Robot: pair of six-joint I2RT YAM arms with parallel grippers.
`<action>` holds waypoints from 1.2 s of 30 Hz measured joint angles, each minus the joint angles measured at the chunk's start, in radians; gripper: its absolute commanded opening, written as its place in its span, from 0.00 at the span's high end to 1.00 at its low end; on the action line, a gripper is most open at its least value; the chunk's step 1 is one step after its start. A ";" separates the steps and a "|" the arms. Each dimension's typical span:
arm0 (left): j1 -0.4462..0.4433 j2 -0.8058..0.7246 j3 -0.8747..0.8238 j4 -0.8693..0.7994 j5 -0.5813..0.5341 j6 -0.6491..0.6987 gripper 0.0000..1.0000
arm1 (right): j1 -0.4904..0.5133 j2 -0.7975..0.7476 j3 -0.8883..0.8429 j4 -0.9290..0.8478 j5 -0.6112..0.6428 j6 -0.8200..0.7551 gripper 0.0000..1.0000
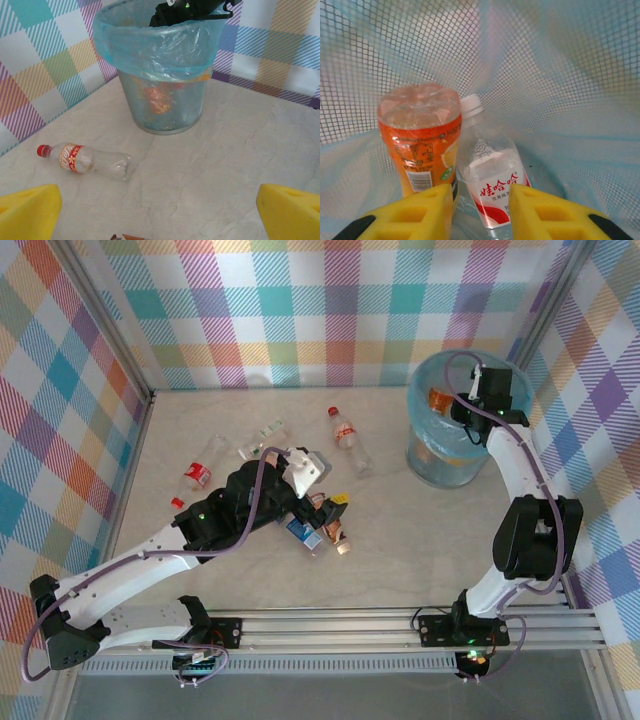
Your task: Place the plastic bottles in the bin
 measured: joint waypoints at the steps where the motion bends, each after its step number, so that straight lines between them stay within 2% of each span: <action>1: 0.000 0.001 0.000 0.000 0.000 0.000 0.00 | -0.001 0.000 0.004 -0.007 -0.004 0.002 0.61; 8: 0.000 0.001 0.000 0.002 -0.017 0.000 0.00 | -0.002 -0.016 0.018 -0.082 -0.035 0.036 0.41; 14: 0.000 -0.002 0.000 0.003 -0.097 -0.008 0.00 | -0.002 -0.142 0.033 -0.127 -0.048 0.074 0.27; 21: 0.000 -0.052 0.000 -0.001 -0.269 -0.057 0.00 | -0.002 -0.296 0.060 -0.130 -0.067 0.096 0.21; 29: 0.006 -0.074 0.004 -0.063 -0.422 -0.141 0.00 | 0.002 -0.361 0.060 -0.148 -0.112 0.122 0.18; 32: 0.032 -0.072 0.022 -0.131 -0.459 -0.197 0.00 | 0.012 -0.388 0.060 -0.158 -0.132 0.135 0.16; 36: 0.135 -0.047 0.076 -0.251 -0.492 -0.304 0.00 | 0.053 -0.437 0.060 -0.158 -0.149 0.140 0.16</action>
